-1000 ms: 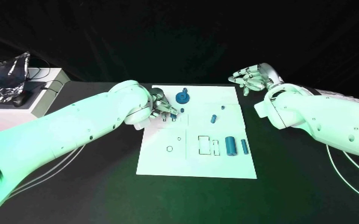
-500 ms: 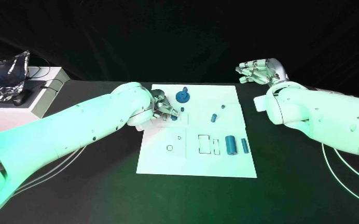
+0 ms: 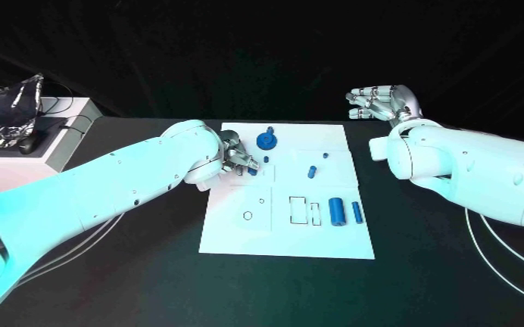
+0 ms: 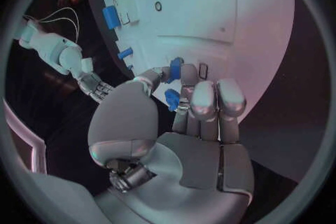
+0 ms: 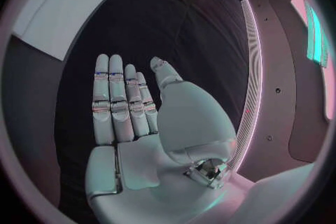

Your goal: Assemble the parts on the task board

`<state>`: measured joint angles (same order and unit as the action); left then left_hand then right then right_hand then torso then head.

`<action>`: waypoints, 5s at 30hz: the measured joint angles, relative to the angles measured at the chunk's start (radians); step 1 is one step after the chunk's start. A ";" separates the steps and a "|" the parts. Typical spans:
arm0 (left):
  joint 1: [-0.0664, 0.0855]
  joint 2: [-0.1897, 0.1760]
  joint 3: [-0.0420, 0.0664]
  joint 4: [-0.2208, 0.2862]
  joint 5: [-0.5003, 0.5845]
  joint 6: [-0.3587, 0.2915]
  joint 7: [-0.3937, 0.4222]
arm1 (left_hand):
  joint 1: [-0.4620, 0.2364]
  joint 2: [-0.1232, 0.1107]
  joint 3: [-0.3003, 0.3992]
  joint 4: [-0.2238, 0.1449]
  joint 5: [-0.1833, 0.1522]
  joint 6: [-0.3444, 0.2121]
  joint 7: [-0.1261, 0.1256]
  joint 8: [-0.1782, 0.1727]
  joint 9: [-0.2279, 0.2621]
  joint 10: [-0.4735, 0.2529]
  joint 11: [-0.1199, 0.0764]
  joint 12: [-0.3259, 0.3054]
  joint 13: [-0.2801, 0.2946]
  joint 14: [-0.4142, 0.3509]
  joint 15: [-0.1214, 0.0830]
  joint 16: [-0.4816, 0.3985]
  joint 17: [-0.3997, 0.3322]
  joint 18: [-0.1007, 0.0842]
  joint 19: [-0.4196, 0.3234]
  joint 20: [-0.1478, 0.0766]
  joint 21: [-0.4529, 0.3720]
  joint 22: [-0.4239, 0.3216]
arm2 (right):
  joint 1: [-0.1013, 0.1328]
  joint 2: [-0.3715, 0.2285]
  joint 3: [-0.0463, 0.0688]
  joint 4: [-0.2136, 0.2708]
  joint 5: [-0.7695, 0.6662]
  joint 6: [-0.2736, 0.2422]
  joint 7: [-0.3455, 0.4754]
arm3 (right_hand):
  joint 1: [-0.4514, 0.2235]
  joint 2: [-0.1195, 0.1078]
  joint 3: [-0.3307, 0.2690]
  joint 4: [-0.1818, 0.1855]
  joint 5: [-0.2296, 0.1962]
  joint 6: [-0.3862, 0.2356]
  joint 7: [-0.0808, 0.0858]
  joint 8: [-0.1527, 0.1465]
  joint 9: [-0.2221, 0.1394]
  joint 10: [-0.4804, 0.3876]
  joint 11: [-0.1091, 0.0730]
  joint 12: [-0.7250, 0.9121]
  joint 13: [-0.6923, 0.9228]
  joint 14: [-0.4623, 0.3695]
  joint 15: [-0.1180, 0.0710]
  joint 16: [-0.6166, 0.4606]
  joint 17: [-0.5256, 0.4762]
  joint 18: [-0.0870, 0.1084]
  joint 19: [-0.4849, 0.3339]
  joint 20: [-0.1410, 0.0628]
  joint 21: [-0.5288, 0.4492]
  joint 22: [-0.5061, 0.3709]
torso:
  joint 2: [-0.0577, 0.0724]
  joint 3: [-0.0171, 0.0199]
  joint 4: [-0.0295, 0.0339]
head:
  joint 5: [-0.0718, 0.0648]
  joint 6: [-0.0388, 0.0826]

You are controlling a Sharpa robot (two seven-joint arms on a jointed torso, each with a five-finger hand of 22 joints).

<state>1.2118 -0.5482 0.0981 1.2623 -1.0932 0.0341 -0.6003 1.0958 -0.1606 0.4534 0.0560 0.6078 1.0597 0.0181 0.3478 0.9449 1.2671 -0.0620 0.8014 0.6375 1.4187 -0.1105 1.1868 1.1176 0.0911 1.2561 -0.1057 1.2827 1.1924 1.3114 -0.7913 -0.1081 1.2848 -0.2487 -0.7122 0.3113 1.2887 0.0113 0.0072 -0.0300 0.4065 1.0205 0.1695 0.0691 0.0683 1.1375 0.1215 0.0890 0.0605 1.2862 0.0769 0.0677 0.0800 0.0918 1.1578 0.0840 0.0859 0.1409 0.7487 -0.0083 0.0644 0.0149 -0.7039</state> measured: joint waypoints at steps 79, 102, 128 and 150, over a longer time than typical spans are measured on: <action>0.003 0.017 -0.008 -0.020 -0.029 0.018 -0.003 | 0.013 -0.013 -0.005 -0.005 -0.008 0.000 -0.015 0.098 0.001 0.009 -0.003 0.011 0.023 0.007 -0.007 0.016 0.010 -0.016 0.015 0.000 -0.016 0.045 | 0.000 -0.006 0.000 -0.001 0.017 0.026 0.013 | 0.000 0.000 -0.040 0.002 0.000 -0.019 0.019 0.000 0.000 -0.027 0.015 0.000 0.000 -0.021 0.014 0.000 -0.004 0.000 -0.015 0.007 0.027 -0.066 | 0.001 0.0007 -0.0005 | 0.001 -0.020; 0.002 0.027 -0.011 -0.027 -0.030 0.017 -0.005 | 0.042 0.045 -0.233 0.013 -0.015 0.033 -0.050 0.111 0.024 0.023 -0.021 0.035 -0.011 0.009 -0.006 0.024 0.009 -0.015 0.022 0.000 -0.031 0.063 | 0.000 -0.004 0.000 -0.003 0.017 0.029 0.012 | 0.000 0.000 -0.047 0.000 0.000 -0.022 0.022 0.000 0.000 -0.027 0.015 0.004 0.000 -0.025 0.018 0.000 -0.005 0.000 -0.015 0.007 0.027 -0.066 | 0.001 0.0011 0.0006 | -0.006 -0.022; -0.001 0.011 -0.011 -0.012 -0.031 0.018 -0.005 | 0.083 0.127 -0.626 0.113 -0.237 0.041 -0.059 0.127 0.036 0.011 -0.029 0.046 -0.022 0.009 -0.006 0.028 0.006 -0.015 0.029 0.000 -0.046 0.080 | 0.000 -0.007 0.000 -0.005 0.019 0.036 0.012 | -0.009 -0.009 -0.086 0.025 0.000 -0.052 0.037 0.000 0.000 -0.084 0.037 0.016 0.001 -0.118 0.050 0.000 -0.014 0.000 -0.094 0.046 -0.008 -0.071 | 0.001 -0.0012 0.0000 | -0.012 -0.020; -0.005 -0.017 0.032 0.031 -0.025 -0.024 -0.002 | 0.023 0.031 -0.563 0.232 -0.441 0.028 -0.046 0.137 0.034 -0.004 -0.015 0.057 -0.026 0.009 -0.006 0.019 -0.010 -0.015 0.030 0.002 -0.073 0.078 | -0.003 -0.009 0.000 -0.009 0.020 0.044 0.013 | -0.018 -0.009 -0.091 0.030 0.000 -0.055 0.040 0.000 0.000 -0.093 0.039 0.016 0.001 -0.134 0.055 0.000 -0.015 0.000 -0.113 0.048 -0.008 -0.071 | 0.000 0.0001 0.0006 | -0.013 -0.022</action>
<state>1.2069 -0.5657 0.1305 1.2931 -1.1185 0.0096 -0.6024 1.1190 -0.1299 -0.1101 0.2885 0.1666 1.0876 -0.0281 0.4845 0.9793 1.2634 -0.0766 0.8588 0.6111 1.4276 -0.1163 1.2062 1.1079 0.0757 1.2865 -0.1037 1.2095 1.2701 1.3081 -0.7998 -0.1086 1.2762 -0.2288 -0.6681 0.3243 1.2711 0.0026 -0.0839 0.0001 0.4065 0.9652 0.2097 0.0692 0.0685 1.0443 0.1604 0.1048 0.0610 1.1522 0.1324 0.0678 0.0648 0.0917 1.0444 0.1323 0.0782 0.0701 0.7487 -0.0082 0.0650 0.0016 -0.7256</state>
